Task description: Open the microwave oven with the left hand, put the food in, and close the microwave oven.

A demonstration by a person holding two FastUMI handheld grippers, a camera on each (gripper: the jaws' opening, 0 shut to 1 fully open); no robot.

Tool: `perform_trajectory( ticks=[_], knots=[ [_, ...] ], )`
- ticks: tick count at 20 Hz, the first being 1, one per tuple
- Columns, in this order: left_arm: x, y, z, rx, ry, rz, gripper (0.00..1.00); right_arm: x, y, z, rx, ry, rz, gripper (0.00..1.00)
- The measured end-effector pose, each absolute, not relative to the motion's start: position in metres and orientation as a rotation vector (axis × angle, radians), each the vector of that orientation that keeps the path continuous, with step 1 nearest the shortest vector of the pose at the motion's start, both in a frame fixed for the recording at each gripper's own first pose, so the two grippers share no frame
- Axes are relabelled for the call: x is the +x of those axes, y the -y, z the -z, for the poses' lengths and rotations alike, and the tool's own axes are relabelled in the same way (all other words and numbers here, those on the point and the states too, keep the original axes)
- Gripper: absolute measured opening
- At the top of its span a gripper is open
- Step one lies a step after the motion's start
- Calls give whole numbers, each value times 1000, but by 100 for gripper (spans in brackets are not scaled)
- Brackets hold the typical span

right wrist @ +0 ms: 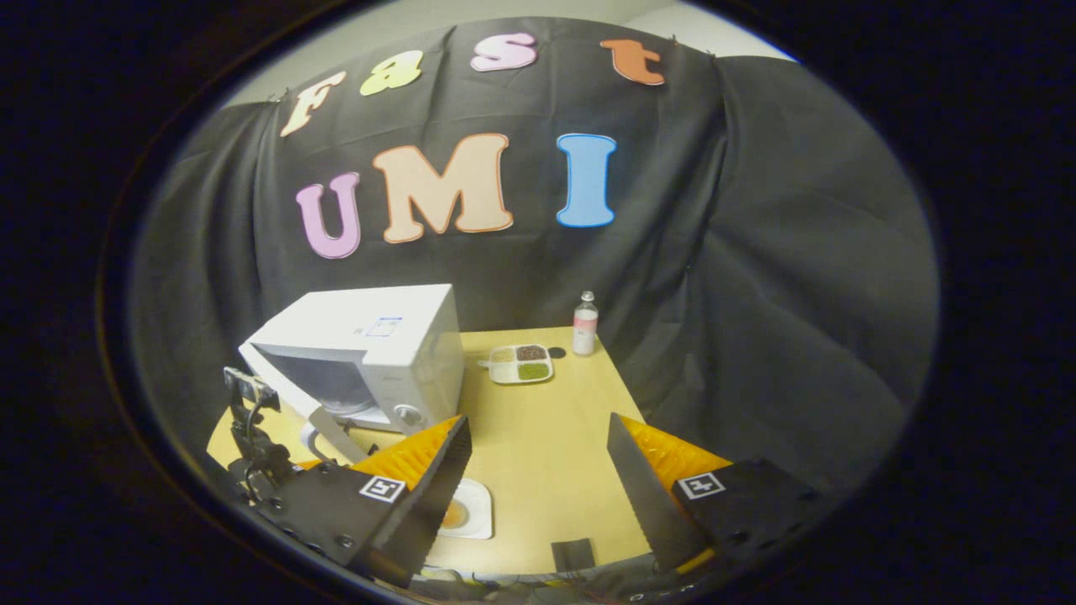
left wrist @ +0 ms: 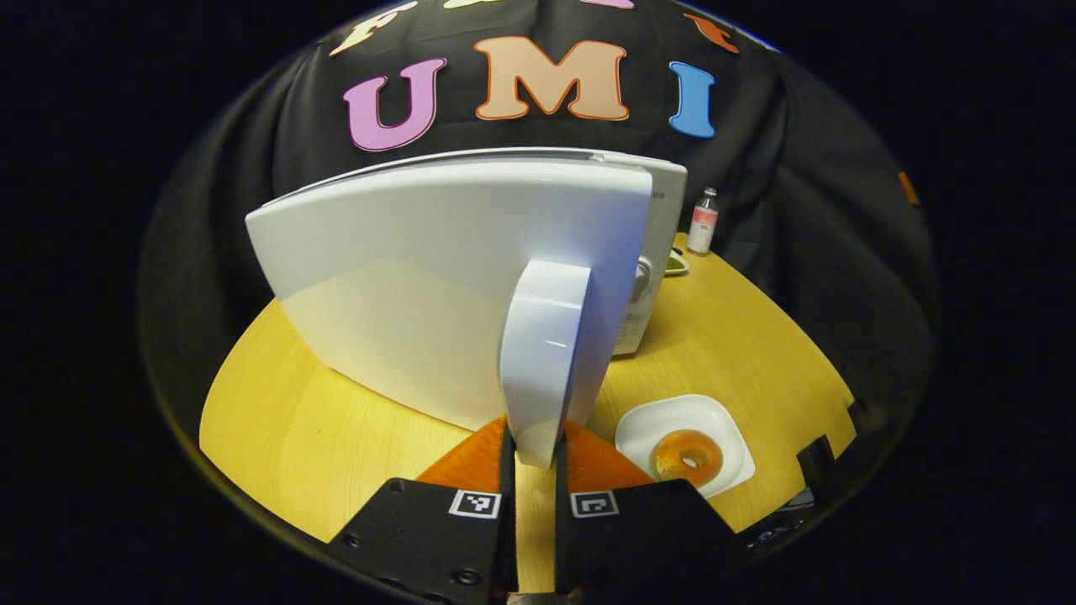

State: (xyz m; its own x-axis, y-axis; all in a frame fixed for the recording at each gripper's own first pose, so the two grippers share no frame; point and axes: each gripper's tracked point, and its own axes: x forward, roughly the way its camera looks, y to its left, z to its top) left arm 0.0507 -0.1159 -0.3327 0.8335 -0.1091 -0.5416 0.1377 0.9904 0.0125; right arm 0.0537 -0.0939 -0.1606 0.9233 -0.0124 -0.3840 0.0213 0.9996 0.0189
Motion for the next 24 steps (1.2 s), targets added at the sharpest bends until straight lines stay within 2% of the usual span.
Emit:
perform_trajectory(
  ticks=[3,4,6,8,9,10,12,15,18,19,20,24],
  knots=[
    [31,101,335,8,-586,83,22,53,77,166,24,-400,-42,97],
    [23,93,335,6,-590,65,33,51,71,168,25,-404,-60,97],
    [10,74,335,7,-592,26,65,48,60,172,26,-410,-96,100],
    [-4,57,337,-4,-598,-10,83,45,50,179,22,-422,-121,97],
    [-10,49,336,-14,-601,-32,83,44,46,182,20,-429,-130,97],
    [-18,44,335,-29,-604,-43,89,41,42,185,21,-436,-139,97],
    [-29,30,333,-45,-604,-72,94,36,34,189,19,-443,-153,97],
    [-46,9,330,-51,-602,-114,94,31,23,201,5,-468,-167,100],
    [-59,-10,329,-76,-610,-155,96,27,12,216,1,-505,-181,97],
    [-64,-16,328,-85,-611,-165,96,25,8,223,2,-521,-187,100],
    [-68,-23,327,-93,-611,-176,96,24,3,230,4,-538,-193,97],
    [-87,-49,320,-115,-611,-218,96,18,-15,263,14,-629,-222,98]
  ],
)
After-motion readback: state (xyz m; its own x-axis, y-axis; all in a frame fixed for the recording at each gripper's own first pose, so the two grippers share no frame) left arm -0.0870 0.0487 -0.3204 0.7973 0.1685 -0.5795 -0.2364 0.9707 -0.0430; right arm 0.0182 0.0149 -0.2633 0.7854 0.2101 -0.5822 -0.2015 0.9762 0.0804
